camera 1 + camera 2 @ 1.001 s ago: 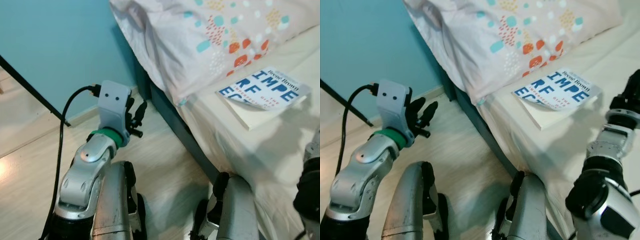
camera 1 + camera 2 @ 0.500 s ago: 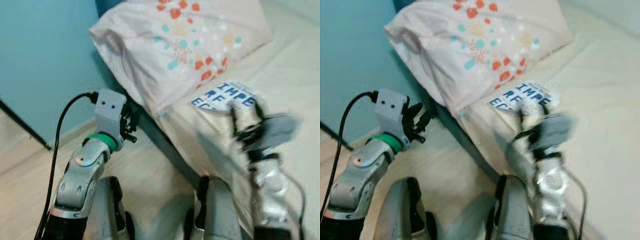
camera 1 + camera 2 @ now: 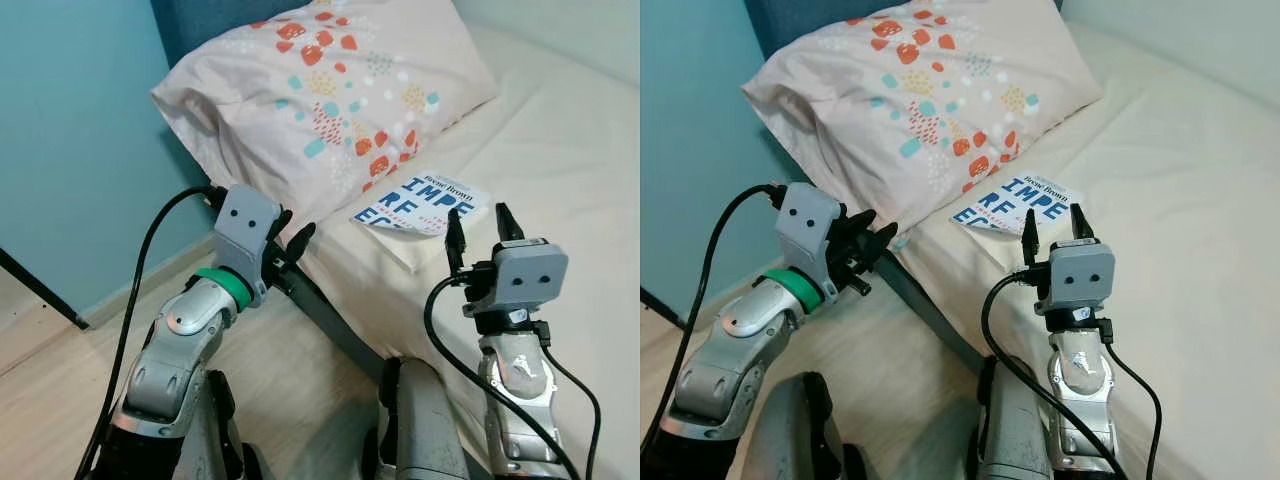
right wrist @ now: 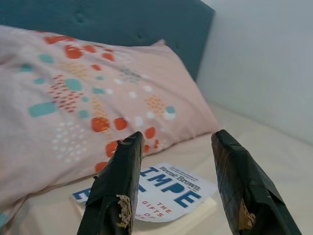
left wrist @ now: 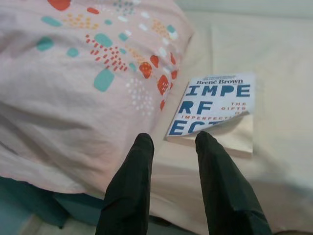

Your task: Clean up the room

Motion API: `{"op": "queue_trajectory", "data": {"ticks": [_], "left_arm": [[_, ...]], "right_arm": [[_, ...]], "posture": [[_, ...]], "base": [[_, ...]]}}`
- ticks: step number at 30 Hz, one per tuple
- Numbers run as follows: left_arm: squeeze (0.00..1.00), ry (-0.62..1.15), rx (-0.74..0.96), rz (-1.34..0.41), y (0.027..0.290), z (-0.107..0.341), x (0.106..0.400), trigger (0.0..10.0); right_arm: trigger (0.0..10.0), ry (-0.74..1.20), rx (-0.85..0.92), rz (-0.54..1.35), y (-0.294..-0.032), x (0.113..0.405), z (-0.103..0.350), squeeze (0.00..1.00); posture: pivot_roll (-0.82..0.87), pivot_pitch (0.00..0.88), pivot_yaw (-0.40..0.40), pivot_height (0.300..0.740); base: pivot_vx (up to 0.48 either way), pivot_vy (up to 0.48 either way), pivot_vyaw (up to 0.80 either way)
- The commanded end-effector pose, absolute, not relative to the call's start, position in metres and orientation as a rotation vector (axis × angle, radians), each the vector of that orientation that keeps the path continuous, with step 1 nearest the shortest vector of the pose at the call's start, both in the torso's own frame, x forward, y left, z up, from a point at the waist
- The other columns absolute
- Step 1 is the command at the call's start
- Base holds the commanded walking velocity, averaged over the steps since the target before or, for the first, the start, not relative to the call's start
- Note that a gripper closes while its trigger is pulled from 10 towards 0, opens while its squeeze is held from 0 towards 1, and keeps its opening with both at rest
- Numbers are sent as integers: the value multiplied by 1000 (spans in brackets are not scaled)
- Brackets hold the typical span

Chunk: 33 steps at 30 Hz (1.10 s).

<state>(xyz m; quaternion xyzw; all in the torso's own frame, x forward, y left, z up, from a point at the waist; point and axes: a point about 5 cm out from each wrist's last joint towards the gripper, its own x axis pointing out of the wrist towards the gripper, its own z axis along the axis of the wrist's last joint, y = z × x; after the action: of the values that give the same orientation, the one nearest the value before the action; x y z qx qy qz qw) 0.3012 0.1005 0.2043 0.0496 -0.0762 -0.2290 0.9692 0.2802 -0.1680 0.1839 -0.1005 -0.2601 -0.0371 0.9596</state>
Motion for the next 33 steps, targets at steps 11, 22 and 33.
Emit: {"op": "queue_trajectory", "data": {"ticks": [11,22,33], "left_arm": [[0,-118,84,-380,98,185,312,10000],[0,-113,73,-344,89,179,317,10000],[0,-117,73,-332,89,177,320,10000]], "right_arm": [[10000,-489,-223,-79,-165,284,178,0],[10000,-461,-233,-74,-162,283,173,0],[10000,-452,-235,-76,-162,283,171,0]], "posture": [[-14,78,-3,611],[-22,87,-11,666],[-24,91,-10,706]], "base": [[0,0,0],[0,0,0],[0,0,0]]}}
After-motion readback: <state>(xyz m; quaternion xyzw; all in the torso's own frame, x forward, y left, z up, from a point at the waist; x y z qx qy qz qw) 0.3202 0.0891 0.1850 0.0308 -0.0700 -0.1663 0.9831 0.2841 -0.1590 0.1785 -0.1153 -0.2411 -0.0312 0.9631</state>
